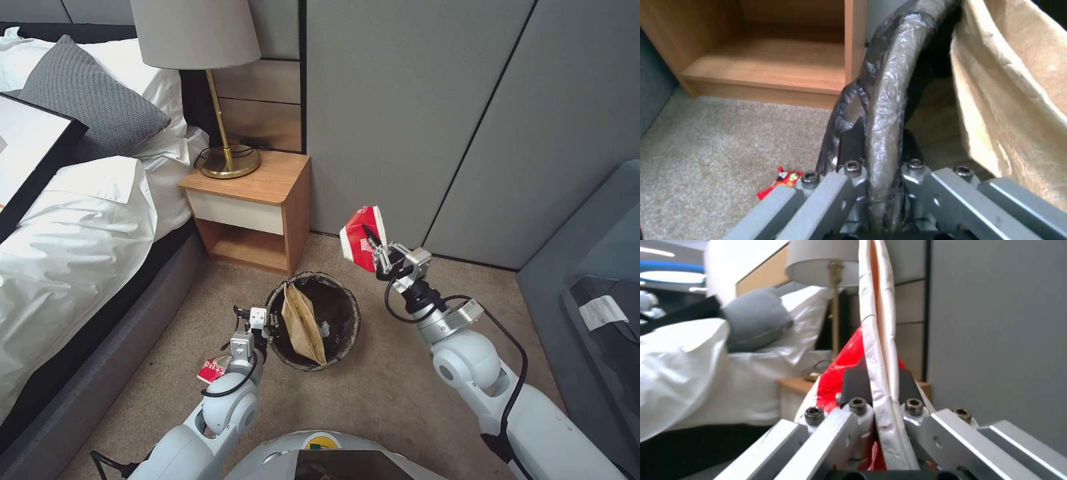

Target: Pick up the trash bin, then pick up the garbage from the floor and place it into the trash bin.

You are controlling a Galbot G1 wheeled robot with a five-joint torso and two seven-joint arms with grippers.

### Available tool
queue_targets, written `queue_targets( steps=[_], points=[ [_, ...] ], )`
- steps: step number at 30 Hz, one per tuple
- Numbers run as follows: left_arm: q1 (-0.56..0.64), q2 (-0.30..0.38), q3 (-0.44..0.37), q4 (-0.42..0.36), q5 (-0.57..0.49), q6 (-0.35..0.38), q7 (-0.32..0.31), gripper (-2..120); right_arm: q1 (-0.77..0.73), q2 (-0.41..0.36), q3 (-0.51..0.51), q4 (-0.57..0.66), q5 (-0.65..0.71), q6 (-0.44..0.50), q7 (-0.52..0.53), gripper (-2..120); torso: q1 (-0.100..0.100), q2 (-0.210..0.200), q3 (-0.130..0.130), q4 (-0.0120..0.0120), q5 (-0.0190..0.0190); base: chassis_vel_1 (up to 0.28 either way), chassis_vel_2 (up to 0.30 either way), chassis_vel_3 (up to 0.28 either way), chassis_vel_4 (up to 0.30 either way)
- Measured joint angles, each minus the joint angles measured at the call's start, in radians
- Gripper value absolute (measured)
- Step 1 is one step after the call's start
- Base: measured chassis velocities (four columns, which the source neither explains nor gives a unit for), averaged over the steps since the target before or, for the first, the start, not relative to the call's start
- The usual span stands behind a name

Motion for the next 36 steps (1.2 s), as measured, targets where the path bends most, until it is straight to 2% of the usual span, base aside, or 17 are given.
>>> queue_targets(
  steps=[16,36],
  points=[
    [0.003,-0.005,0.0,-0.003,0.005,0.001,0.0,0,-0.067,-0.024,-0.084,0.045,-0.049,-0.003,-0.043,0,0.0,0.0,0.0,-0.0001,0.0001,0.0,0.0,0.0,0.0],
    [-0.005,-0.004,-0.001,-0.006,0.001,0.001,-0.001,0,-0.091,-0.029,-0.173,-0.039,-0.108,0.026,-0.055,0,0.0,0.0,0.0,-0.0001,0.0002,0.0,0.0,0.0,0.0]
  ],
)
